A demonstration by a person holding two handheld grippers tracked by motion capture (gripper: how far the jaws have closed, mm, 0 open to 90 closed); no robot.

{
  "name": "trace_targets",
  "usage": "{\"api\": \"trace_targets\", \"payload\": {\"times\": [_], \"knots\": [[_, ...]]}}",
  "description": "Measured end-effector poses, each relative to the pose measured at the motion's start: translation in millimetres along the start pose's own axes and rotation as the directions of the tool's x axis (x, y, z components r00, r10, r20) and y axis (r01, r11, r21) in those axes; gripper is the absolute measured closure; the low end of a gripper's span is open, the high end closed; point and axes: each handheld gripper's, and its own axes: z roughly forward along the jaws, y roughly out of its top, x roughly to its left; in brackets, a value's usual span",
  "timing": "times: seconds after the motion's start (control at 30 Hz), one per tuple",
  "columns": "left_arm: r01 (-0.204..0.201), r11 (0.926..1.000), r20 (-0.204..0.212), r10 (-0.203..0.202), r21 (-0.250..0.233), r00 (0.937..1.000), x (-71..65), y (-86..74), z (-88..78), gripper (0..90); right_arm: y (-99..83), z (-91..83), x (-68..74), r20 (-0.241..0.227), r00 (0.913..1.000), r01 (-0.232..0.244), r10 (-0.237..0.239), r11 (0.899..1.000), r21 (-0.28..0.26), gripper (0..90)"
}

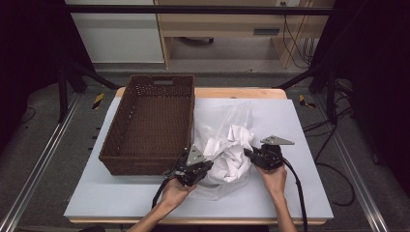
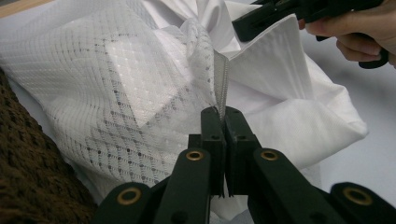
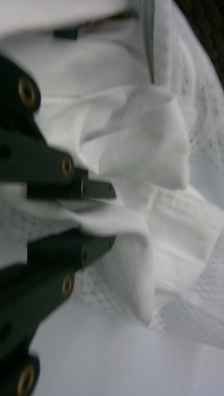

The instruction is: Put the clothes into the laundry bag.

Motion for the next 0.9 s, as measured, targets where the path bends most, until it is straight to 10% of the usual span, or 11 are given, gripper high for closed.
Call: {"api": "trace_targets", "payload": {"times": [0.2,0.47,0.6,0.73,0.9], "knots": [[0.031,0.9994,-0.028,-0.031,-0.015,0.9991,1.2,0.9,-1.0,87.9,6.3,-24.8,21.2,-0.126,0.9892,0.062,-0.075,0.993,-0.104,87.7],[0.042,0.9979,-0.017,-0.043,-0.048,0.9989,2.6,7.0,-8.1,88.0,-3.6,-16.8,76.6,-0.293,0.9268,0.222,-0.235,0.972,-0.076,87.7],[0.035,0.9967,-0.005,-0.036,-0.073,0.9993,-1.7,12.0,-15.0,88.1,-6.3,14.9,83.8,-0.207,0.9447,0.262,-0.254,0.965,0.012,87.4],[0.015,0.9971,0.013,-0.014,-0.075,0.9998,-7.7,12.9,-17.7,88.2,-7.2,39.2,76.7,-0.102,0.9763,0.196,-0.191,0.980,0.036,87.3],[0.018,0.9985,0.015,-0.017,-0.051,0.9997,-6.8,8.7,-11.8,88.1,-8.5,40.7,77.0,0.005,0.9778,0.209,-0.209,0.978,-0.012,84.1]]}}
